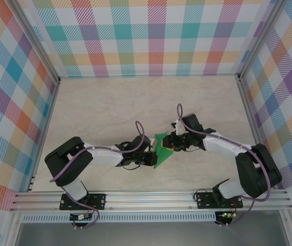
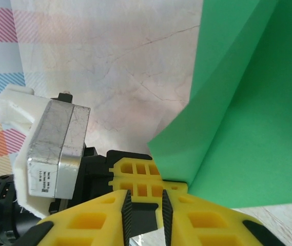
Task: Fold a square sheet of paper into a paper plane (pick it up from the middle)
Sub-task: Fourth fold the wing at the center of the table.
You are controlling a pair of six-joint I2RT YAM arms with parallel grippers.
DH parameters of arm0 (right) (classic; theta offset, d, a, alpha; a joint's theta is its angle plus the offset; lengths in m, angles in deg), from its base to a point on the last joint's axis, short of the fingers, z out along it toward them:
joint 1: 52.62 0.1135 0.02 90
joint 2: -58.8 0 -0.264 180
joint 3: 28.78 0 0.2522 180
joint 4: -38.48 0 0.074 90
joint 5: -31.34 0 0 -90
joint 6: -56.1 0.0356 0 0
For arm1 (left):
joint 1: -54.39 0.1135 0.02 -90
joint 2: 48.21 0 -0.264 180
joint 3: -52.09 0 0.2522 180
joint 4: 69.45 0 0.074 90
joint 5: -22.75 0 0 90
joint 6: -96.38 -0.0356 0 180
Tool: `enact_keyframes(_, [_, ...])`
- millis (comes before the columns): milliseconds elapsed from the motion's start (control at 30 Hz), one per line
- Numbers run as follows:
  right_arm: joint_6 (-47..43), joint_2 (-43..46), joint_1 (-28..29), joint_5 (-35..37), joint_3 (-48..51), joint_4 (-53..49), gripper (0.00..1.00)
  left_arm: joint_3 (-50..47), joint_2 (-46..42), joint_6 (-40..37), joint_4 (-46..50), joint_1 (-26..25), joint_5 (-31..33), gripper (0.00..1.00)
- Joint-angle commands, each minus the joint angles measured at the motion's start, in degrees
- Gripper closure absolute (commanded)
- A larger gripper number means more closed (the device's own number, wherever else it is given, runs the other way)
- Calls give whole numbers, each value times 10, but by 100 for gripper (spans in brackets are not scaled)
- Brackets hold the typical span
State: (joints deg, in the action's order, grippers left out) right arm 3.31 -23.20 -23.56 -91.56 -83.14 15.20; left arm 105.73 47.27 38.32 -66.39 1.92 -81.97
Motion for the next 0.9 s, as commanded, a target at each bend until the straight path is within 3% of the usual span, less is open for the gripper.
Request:
enact_keyframes(0, [5,-24,8,-35,-6,42,79,-8,-8,6,-16,10,-33,96])
enact_keyframes(333, [24,-103,9,-49,-27,91,83,-13,-8,10,-22,25,-52,96])
enact_keyframes(867, [15,-159,8,2,-42,75,84,-14,-3,8,-4,34,-59,95])
